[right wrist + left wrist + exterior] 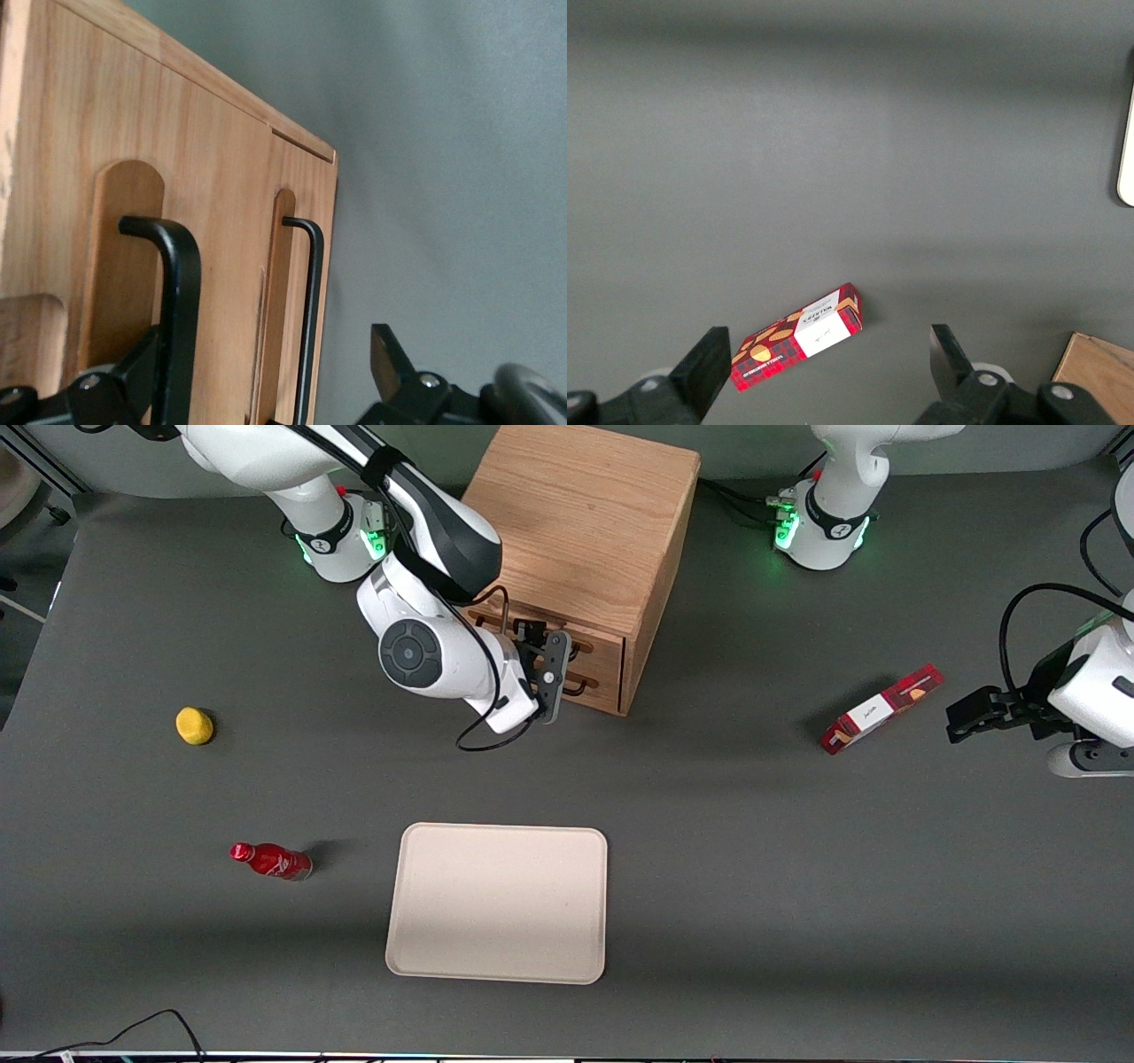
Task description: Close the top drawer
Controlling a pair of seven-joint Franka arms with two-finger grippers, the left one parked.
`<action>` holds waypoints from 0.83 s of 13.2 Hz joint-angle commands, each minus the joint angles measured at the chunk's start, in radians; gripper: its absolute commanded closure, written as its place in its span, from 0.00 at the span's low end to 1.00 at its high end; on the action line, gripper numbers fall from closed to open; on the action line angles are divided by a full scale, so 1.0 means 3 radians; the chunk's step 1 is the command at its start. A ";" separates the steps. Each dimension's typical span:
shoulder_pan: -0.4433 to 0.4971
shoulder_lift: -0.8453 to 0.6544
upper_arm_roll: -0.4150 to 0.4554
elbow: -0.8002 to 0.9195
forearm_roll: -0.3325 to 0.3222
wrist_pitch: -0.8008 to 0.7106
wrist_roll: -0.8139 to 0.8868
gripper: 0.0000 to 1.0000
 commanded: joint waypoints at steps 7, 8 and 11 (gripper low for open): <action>-0.0094 -0.0539 0.0021 -0.0020 0.0211 -0.0349 0.0079 0.00; -0.0115 -0.0610 0.0011 0.0046 0.0211 -0.0394 0.0145 0.00; -0.0141 -0.0977 -0.0188 0.0296 0.0038 -0.0686 0.0366 0.00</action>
